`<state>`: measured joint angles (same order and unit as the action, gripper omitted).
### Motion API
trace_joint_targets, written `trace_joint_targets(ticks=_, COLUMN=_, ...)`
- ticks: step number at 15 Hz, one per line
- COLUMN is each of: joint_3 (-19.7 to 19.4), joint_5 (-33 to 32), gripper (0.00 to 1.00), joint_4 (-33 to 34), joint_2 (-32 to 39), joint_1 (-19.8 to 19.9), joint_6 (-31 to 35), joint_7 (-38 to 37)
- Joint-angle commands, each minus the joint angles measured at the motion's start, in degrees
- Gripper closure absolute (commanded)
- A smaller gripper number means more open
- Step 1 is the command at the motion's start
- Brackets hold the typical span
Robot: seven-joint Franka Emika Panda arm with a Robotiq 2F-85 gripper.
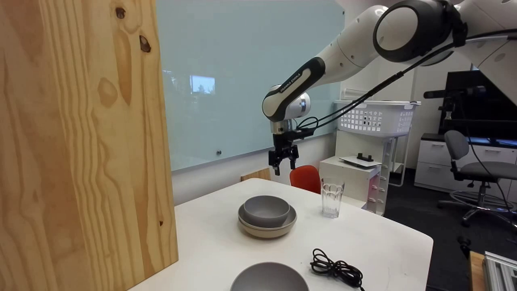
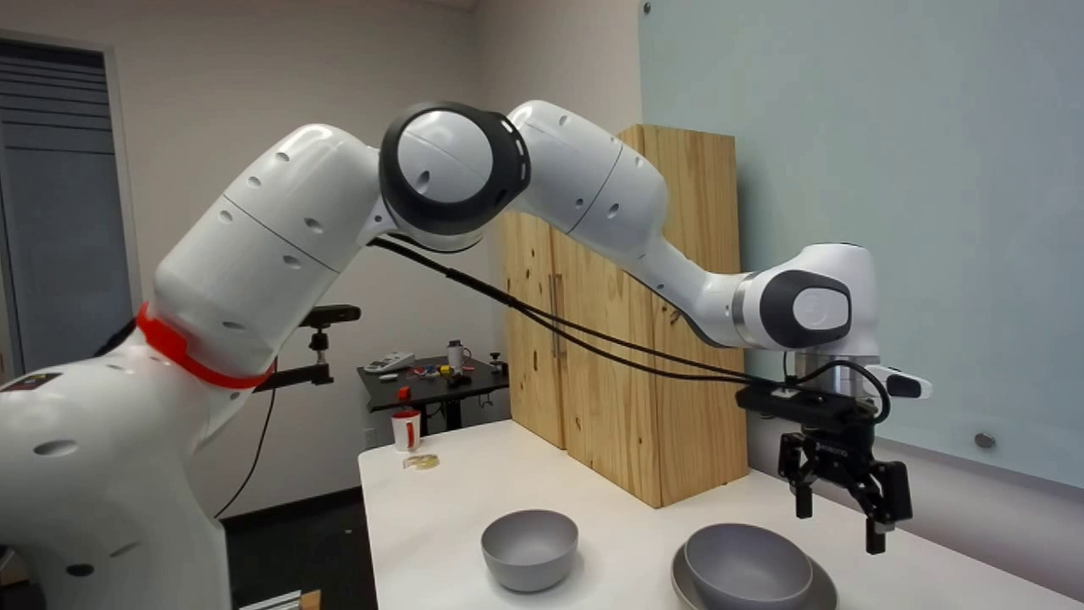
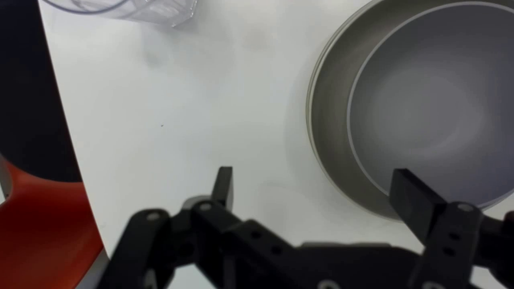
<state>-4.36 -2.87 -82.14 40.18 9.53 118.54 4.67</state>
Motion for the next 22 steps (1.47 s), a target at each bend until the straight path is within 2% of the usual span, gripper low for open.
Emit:
trace_joint_targets(ticks=1, joint_3=-0.2, joint_5=0.2, gripper=0.00, joint_4=0.2, joint_2=0.1, joint_1=-0.1, joint_6=-0.2, joint_7=0.1)
trace_joint_targets(ticks=15, joint_3=-0.2, joint_5=0.2, gripper=0.00, joint_4=0.2, joint_2=0.1, joint_1=-0.1, joint_6=-0.2, joint_7=0.1)
trace_joint_targets(ticks=22, joint_3=-1.2, joint_5=-0.9, gripper=0.00, joint_4=0.3, joint_2=-1.0, joint_1=-0.2, joint_6=9.2, joint_7=-0.3)
